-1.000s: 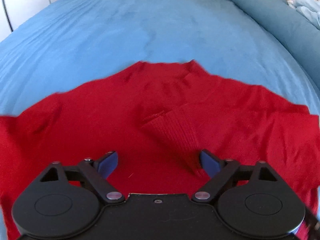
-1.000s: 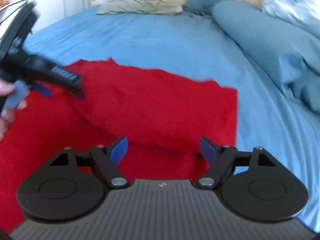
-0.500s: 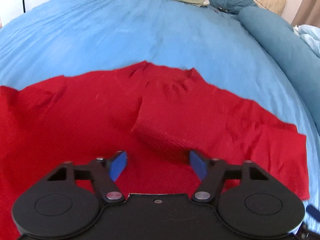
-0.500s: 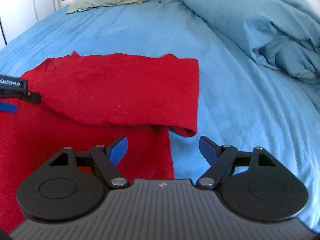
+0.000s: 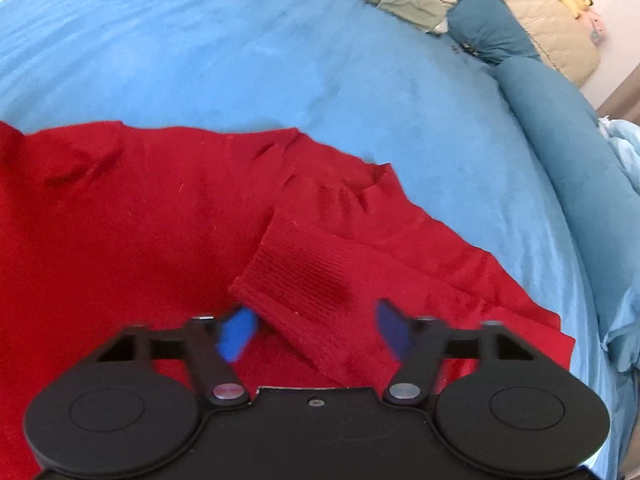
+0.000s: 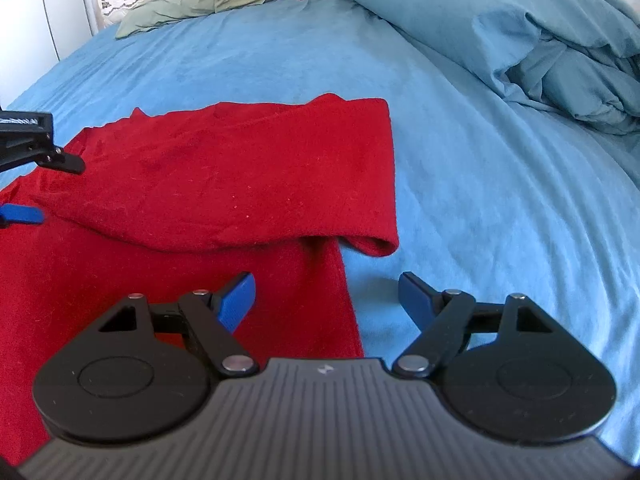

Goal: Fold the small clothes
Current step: 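Grasp the other sleeve with the left tool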

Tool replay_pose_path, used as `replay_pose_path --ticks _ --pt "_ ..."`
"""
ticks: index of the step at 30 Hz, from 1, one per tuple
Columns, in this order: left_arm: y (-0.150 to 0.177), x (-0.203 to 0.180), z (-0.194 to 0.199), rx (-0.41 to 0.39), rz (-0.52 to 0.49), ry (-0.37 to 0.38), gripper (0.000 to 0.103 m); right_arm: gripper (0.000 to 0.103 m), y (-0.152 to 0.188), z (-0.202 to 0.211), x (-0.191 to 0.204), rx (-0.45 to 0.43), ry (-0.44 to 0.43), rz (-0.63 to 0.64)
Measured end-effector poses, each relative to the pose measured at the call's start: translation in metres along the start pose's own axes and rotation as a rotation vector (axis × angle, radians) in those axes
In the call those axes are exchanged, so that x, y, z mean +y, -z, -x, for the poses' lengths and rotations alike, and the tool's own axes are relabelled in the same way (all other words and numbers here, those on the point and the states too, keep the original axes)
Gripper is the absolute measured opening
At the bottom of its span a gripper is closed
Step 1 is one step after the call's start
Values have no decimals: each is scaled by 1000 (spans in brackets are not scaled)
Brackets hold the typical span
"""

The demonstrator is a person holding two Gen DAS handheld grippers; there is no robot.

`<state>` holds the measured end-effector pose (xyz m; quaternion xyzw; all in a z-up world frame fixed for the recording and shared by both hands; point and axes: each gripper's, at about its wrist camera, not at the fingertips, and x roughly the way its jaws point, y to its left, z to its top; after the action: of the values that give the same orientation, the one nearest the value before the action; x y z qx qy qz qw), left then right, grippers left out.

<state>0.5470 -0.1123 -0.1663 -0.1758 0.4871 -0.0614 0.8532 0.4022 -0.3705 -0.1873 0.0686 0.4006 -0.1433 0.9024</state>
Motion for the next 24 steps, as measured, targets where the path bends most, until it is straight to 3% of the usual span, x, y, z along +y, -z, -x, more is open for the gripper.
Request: replay_pose_path --ticks 2,6,9,13,15,17,20,24 --pt "-1 0 0 -1 -30 -48 9 94 1 -1 0 0 3 5" --pt "-10 2 27 -84 -42 35 7 95 2 -7 2 -15 15 15" --pt "-21 5 70 -226 -70 44 7 95 -4 -13 6 -27 40 28" --pt "-25 46 115 -377 -37 -72 7 95 -17 -22 12 -32 42 36" --pt "-22 74 117 -387 -3 -114 7 95 -23 -27 17 -37 58 56" --pt "-18 95 106 -338 41 -92 7 95 -28 -30 19 -42 68 73" --pt "-5 111 93 -328 56 -96 7 94 -31 -34 16 -40 152 82" --pt "9 124 85 -308 52 -73 7 96 -26 -35 -12 -32 124 -12"
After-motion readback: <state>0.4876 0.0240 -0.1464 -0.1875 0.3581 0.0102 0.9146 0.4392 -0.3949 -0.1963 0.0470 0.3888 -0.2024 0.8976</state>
